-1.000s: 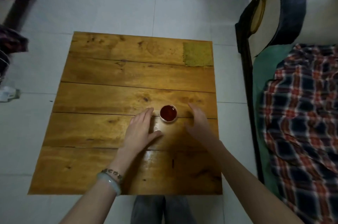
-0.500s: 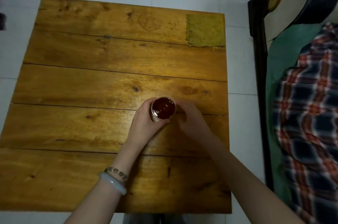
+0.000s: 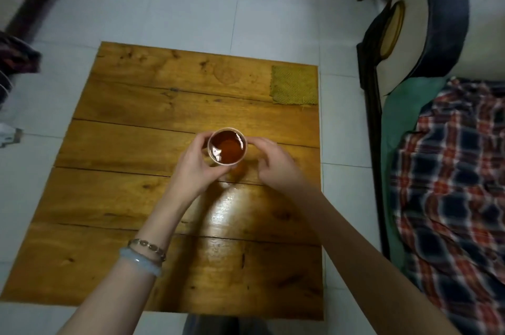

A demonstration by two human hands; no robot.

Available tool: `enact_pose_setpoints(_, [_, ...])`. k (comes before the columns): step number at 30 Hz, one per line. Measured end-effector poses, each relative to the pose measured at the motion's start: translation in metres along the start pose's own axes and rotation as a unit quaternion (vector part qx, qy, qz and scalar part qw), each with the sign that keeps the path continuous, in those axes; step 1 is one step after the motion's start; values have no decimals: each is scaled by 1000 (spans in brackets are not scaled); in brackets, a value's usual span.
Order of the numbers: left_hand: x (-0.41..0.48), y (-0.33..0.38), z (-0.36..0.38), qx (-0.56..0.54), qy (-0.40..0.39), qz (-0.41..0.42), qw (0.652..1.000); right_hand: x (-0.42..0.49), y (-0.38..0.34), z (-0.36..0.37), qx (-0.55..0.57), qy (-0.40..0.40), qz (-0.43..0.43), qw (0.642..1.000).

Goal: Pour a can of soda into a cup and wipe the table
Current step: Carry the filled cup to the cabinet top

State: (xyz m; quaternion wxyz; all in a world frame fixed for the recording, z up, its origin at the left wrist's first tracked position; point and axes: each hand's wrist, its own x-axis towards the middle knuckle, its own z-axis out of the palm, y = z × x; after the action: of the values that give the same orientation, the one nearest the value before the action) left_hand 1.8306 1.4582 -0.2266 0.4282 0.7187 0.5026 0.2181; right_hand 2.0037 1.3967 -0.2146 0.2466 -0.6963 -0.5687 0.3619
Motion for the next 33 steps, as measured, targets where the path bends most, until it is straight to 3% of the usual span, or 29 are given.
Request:
enact_pose_setpoints(8, [-24, 62, -71, -4, 27, 26, 999, -14, -81, -42, -17, -36, -27, 999])
enact_pose_setpoints(16, [-87, 101, -157, 3, 82, 16, 997, -46, -176, -47, 42, -94, -102, 989])
enact_pose_setpoints(25, [-177, 88, -244, -35, 206, -40, 977, -62, -281, 2, 28, -212, -199, 956])
enact_pose_setpoints(33, [-269, 52, -325, -55, 323, -111, 938, -73, -382, 83, -15, -302, -295, 907])
